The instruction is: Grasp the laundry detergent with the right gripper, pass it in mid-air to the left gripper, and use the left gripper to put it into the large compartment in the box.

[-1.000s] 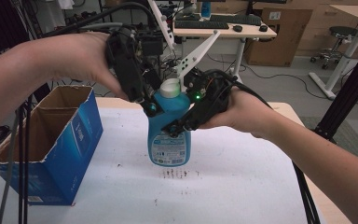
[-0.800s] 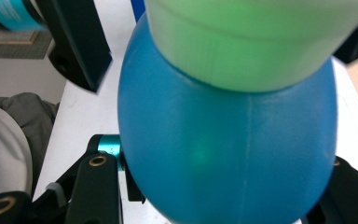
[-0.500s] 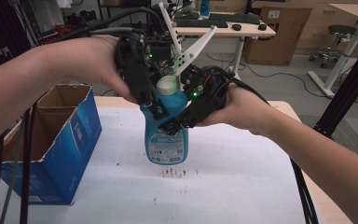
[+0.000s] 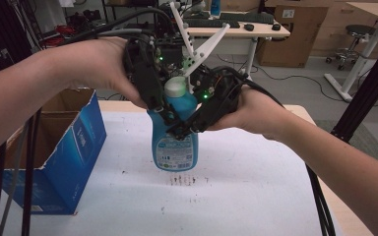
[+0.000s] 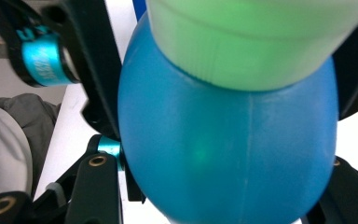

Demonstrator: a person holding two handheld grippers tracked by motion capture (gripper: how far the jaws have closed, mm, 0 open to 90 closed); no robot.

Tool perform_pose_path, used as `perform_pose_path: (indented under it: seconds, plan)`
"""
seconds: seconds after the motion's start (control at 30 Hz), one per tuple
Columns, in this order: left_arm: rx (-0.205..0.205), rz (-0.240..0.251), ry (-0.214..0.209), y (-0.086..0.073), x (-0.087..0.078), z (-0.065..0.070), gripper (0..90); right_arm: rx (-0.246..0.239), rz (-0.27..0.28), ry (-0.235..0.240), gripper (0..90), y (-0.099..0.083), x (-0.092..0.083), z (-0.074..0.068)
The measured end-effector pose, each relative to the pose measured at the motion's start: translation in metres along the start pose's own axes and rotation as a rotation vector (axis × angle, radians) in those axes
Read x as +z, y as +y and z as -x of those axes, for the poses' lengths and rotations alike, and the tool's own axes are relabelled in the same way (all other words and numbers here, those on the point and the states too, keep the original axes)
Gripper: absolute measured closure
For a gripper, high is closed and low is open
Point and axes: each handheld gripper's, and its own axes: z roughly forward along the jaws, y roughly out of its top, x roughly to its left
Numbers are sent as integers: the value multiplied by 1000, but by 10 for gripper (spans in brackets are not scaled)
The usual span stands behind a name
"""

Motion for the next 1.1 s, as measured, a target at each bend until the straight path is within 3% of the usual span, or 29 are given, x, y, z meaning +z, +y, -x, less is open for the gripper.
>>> perform_pose_path:
  seconds: [1.1]
  plan:
    - [-15,2,2,-3,-1,0,289,-10,-1,-7,451,1,2,-1]
